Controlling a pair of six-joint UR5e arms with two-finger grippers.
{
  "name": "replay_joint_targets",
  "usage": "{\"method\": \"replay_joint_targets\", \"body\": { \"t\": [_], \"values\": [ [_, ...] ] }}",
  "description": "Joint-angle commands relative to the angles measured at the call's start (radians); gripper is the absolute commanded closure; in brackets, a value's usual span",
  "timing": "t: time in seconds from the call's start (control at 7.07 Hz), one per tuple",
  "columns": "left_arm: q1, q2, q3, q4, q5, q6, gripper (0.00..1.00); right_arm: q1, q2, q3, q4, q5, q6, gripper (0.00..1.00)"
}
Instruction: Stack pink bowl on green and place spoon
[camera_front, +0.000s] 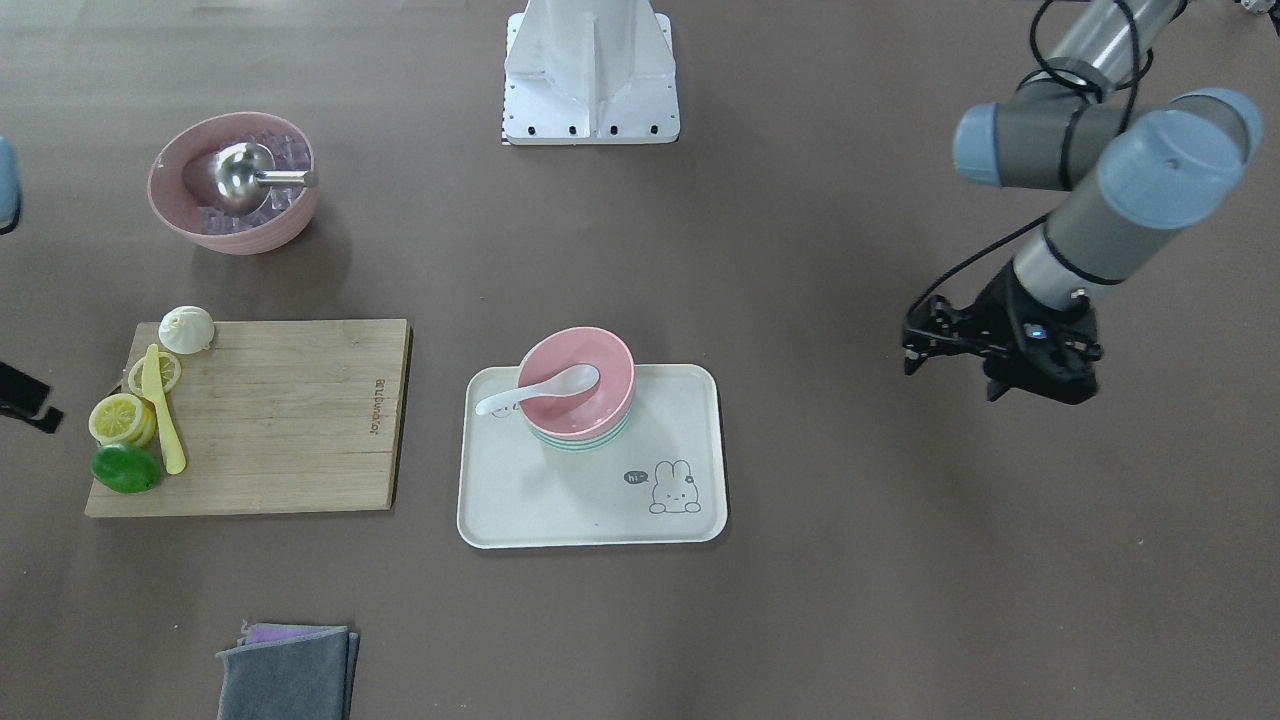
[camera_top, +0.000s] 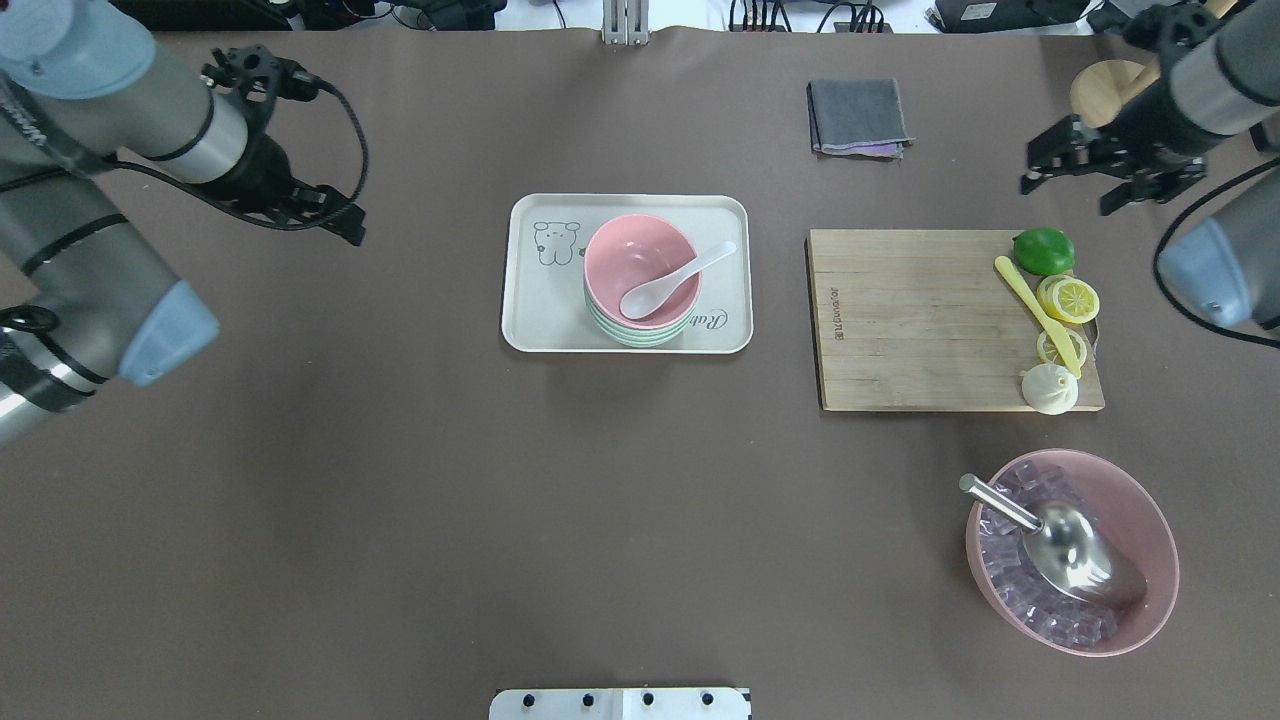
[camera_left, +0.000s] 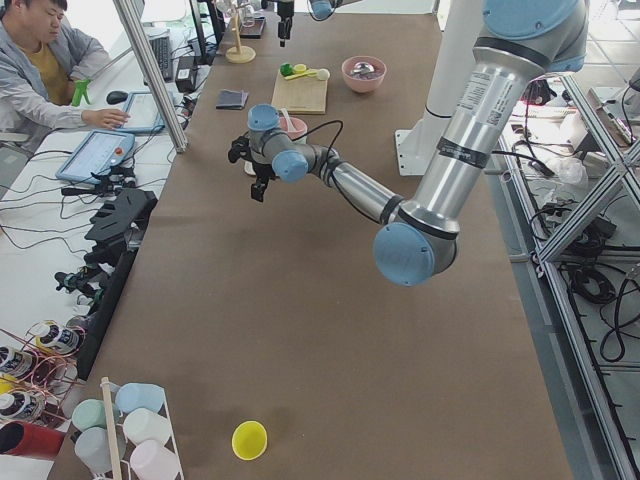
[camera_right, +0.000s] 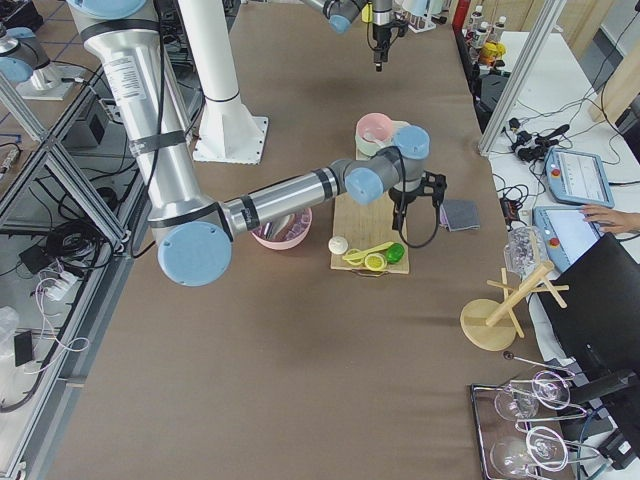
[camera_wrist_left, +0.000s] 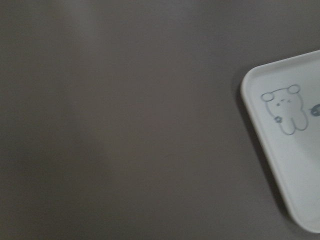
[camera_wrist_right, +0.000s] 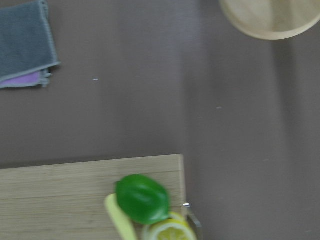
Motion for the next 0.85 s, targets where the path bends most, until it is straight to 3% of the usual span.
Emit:
{"method": "replay_joint_targets", "body": {
  "t": [0.0, 0.28, 0.57, 0.71],
  "values": [
    [-0.122, 0.137, -0.017, 0.0, -0.105, 0.106, 0.02, 0.161, -0.044, -0.098, 0.008, -0.001, -0.338, 0.0],
    [-0.125, 0.142, -0.012, 0.008, -0.101, 0.109, 0.02, 0.171, -0.082, -0.092, 0.011, 0.006, -0.371, 0.0],
    [-0.174, 0.215, -0.003, 0.011, -0.096, 0.112, 0.02, 0.171, -0.091, -0.095, 0.013, 0.0, -0.371, 0.0],
    [-0.192, 0.253, -0.006, 0.009, -0.029, 0.188, 0.02, 0.17, -0.091, -0.097, 0.013, 0.0, -0.371, 0.0]
  ]
}}
